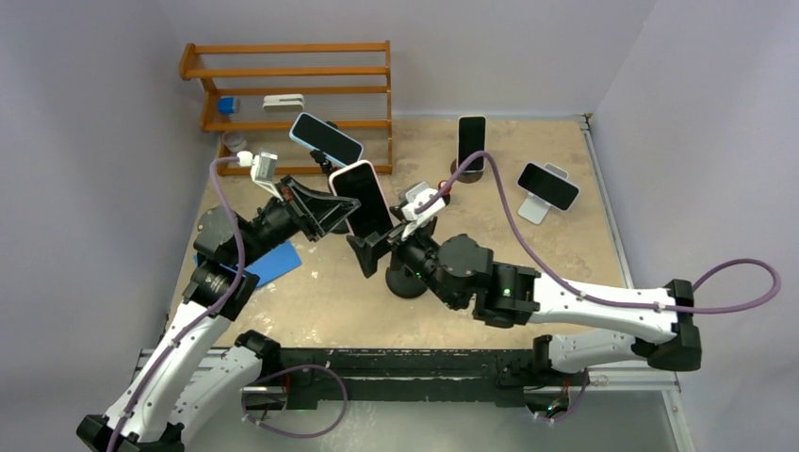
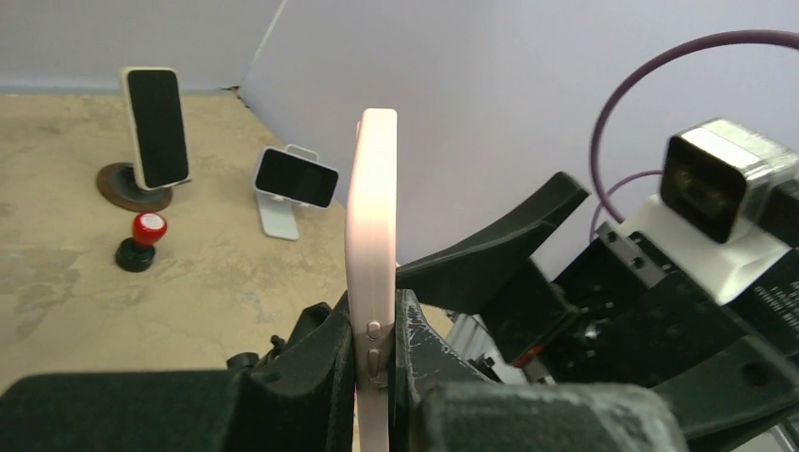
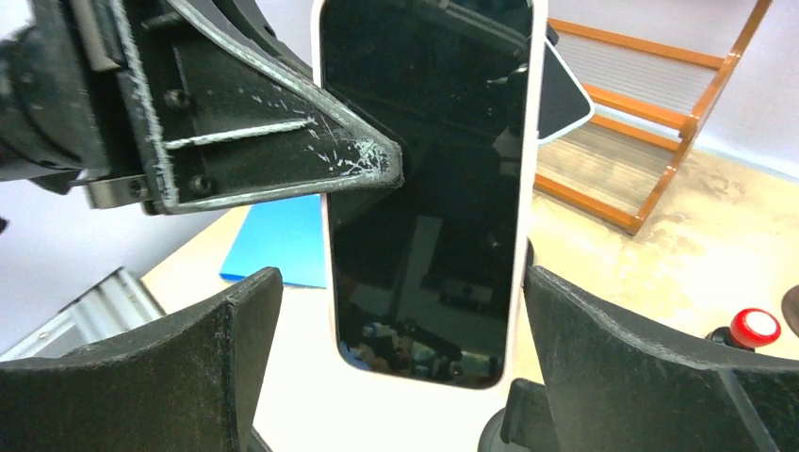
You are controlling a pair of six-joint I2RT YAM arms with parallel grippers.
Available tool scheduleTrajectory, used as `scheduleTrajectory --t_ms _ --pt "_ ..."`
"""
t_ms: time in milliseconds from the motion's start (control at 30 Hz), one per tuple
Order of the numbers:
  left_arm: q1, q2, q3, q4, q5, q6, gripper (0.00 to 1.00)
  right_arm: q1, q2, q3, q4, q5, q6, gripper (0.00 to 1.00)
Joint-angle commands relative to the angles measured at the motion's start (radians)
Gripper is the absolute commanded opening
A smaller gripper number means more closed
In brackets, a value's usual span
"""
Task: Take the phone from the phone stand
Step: Remove the phone from the phone stand, then place the phone at the center of the board.
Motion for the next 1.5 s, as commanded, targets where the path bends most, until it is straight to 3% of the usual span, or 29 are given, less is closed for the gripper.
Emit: scheduleTrajectory --t_ms 0,200,433,600,733,967,1467 --pt "0.002 -0.065 0.063 -0.052 -0.111 0.098 0.00 0.009 -0.121 0.008 -0.050 -0.142 0.028 0.99" --pt "0.002 -0.153 0.072 -0.229 -0.171 0.194 0.00 0.009 -0.253 -0.069 -0.085 -0.246 0.012 0.99" --pt "0.002 -0.222 0.108 -0.592 -0.233 0.340 0.00 0.009 -0.382 -0.193 -0.031 -0.204 0.009 0.99" --pt "0.002 -0.206 0.021 -0.708 -0.207 0.336 0.00 0.009 -0.384 -0.242 0.020 -0.179 0.003 0.99" --pt "0.002 -0.065 -0.032 -0.715 -0.086 0.316 0.00 0.009 -0.370 -0.265 0.073 -0.087 0.016 0.99" --pt "0.002 0.127 -0.146 -0.602 -0.034 0.251 0.00 0.009 -0.424 -0.329 0.139 -0.067 0.037 0.99" --pt "0.022 0.445 -0.197 -0.429 -0.099 0.179 0.00 0.009 -0.460 -0.356 0.109 -0.070 0.089 0.99"
